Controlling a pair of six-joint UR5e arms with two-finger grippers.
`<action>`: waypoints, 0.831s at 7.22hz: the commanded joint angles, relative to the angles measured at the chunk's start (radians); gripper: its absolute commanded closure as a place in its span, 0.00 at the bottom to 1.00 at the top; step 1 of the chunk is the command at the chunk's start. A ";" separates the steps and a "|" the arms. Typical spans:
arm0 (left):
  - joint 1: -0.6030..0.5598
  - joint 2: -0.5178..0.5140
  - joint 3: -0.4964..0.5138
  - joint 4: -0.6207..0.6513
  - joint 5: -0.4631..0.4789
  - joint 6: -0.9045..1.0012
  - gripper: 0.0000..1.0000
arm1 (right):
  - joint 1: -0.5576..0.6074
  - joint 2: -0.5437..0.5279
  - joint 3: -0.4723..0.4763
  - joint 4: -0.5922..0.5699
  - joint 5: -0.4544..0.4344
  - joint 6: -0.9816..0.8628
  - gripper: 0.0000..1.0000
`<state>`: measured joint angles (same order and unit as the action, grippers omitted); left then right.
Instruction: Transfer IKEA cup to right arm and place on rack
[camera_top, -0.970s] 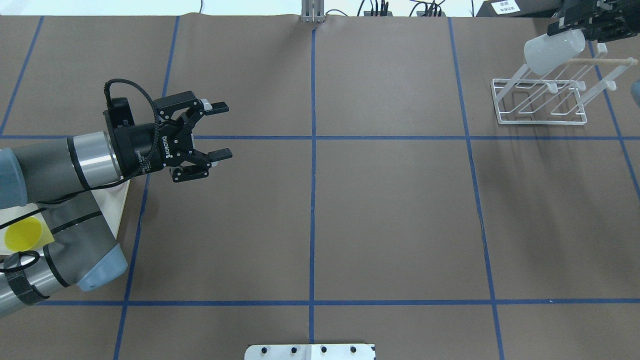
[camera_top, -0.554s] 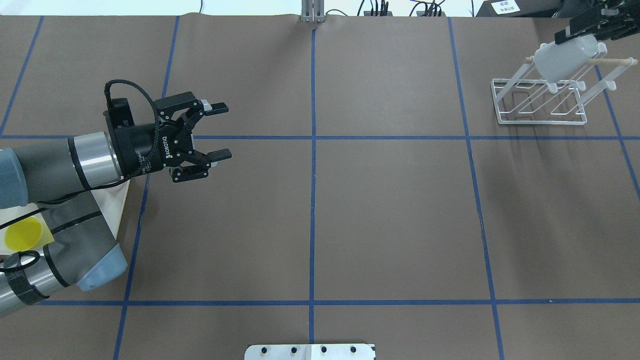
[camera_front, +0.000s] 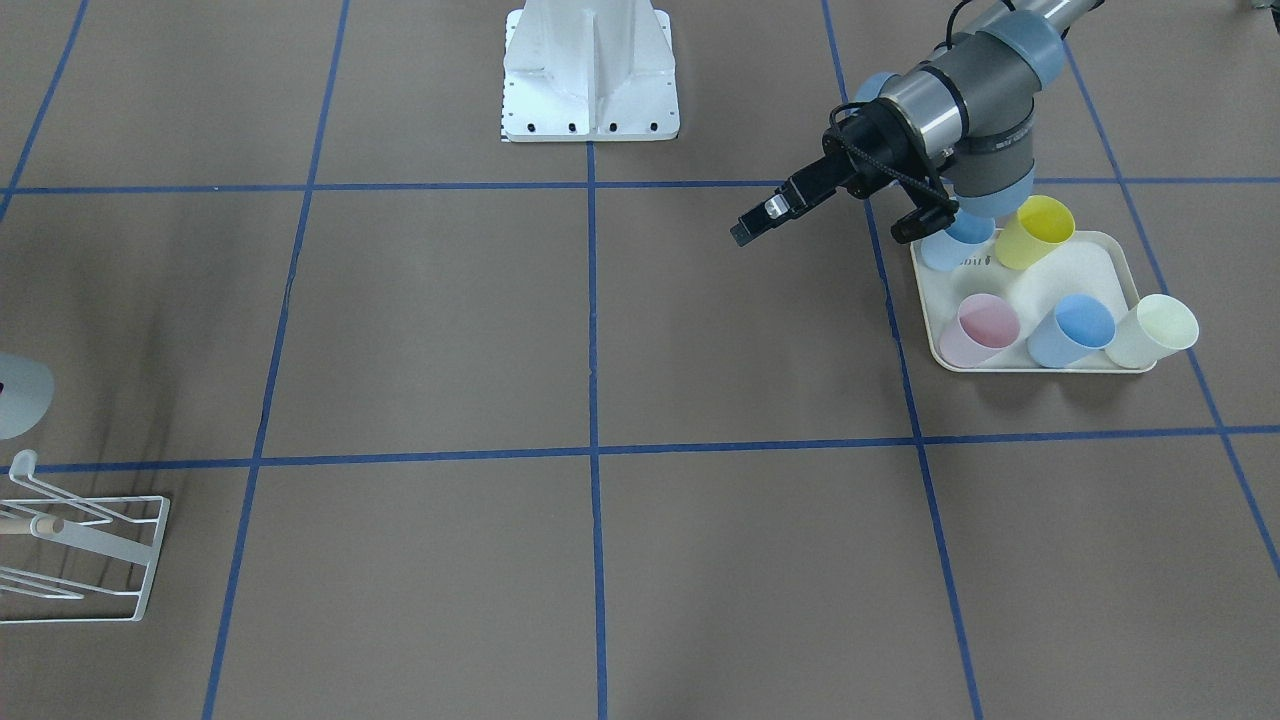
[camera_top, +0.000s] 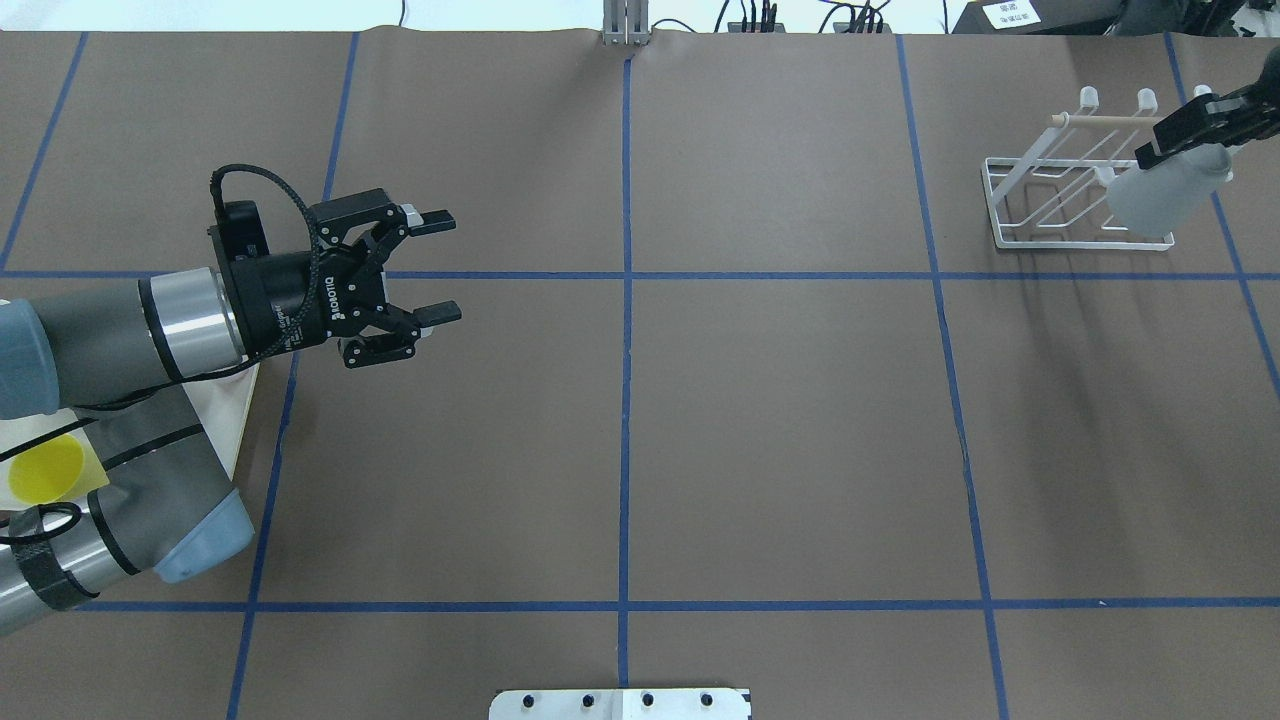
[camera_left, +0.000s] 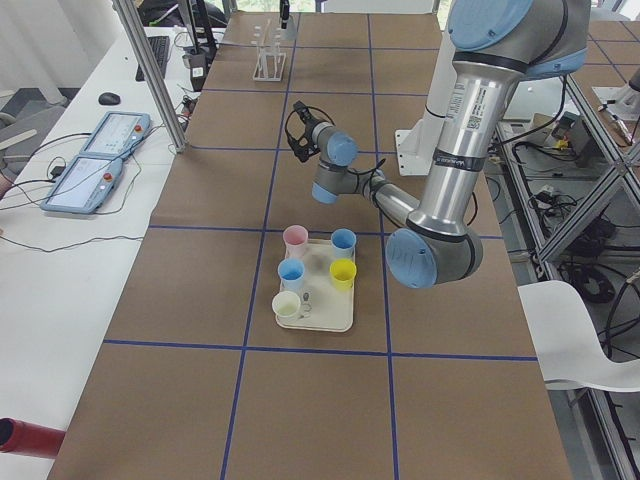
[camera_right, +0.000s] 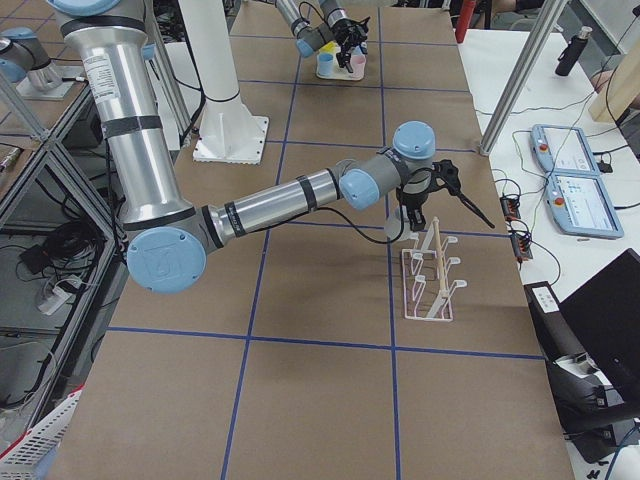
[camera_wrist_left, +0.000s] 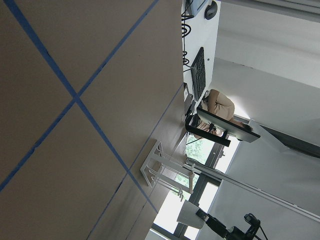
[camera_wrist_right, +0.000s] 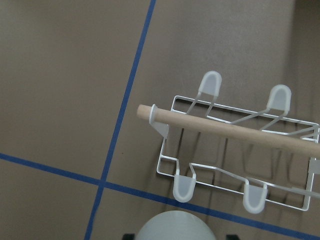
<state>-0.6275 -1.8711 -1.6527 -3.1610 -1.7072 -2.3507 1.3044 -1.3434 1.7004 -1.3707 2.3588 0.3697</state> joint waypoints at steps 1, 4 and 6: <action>0.000 0.000 0.002 -0.001 0.000 0.001 0.00 | -0.028 0.012 -0.011 -0.014 -0.047 -0.005 0.92; 0.000 0.000 0.005 0.001 0.000 0.001 0.00 | -0.033 0.071 -0.048 -0.014 -0.064 0.003 0.92; 0.002 0.000 0.005 0.001 0.000 0.001 0.00 | -0.033 0.092 -0.096 -0.004 -0.067 0.000 0.92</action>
<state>-0.6264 -1.8714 -1.6480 -3.1600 -1.7073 -2.3501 1.2717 -1.2665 1.6328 -1.3806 2.2931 0.3720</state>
